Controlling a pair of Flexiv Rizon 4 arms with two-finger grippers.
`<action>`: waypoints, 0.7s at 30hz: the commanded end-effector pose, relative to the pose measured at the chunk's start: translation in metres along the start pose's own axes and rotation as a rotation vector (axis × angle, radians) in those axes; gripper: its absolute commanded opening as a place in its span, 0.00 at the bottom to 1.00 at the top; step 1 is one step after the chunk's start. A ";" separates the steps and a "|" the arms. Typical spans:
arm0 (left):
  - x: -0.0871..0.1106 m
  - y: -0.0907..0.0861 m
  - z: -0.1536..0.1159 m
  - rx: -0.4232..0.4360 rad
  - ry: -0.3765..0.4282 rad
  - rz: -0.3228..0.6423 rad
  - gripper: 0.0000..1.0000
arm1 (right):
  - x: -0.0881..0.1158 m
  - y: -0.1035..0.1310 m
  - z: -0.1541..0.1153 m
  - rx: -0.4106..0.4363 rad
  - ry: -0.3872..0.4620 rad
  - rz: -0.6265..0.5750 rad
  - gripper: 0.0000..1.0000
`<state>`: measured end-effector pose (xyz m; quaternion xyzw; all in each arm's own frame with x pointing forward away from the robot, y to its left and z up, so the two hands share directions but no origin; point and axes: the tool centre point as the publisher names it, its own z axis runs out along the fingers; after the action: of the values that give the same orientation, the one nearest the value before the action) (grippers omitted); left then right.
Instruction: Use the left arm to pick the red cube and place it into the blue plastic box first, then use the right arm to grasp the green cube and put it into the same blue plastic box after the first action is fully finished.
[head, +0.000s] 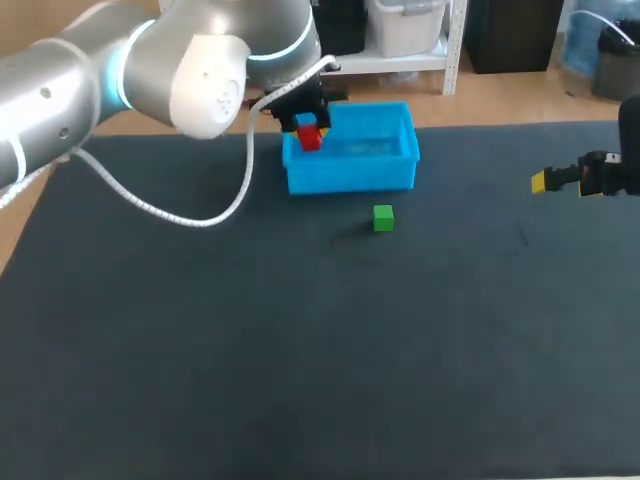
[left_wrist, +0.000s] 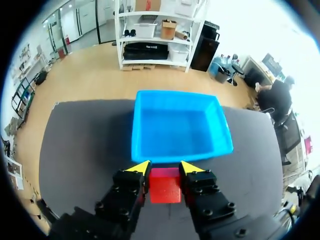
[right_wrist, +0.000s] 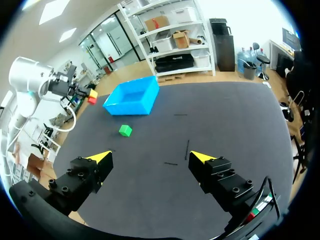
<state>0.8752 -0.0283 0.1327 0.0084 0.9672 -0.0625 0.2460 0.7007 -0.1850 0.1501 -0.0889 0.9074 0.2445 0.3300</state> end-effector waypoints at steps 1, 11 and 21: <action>-0.031 -0.012 0.010 -0.012 0.021 0.005 0.00 | 0.000 0.000 0.000 0.001 0.000 0.000 1.00; -0.066 -0.013 0.033 -0.019 0.021 0.005 0.00 | 0.000 0.000 0.000 0.001 0.000 0.000 1.00; -0.082 -0.005 0.059 -0.043 0.046 -0.013 0.00 | 0.000 0.000 0.000 0.001 0.000 0.000 1.00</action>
<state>0.9470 -0.0330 0.1189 -0.0023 0.9668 -0.0468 0.2512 0.7007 -0.1850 0.1500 -0.0889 0.9074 0.2445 0.3300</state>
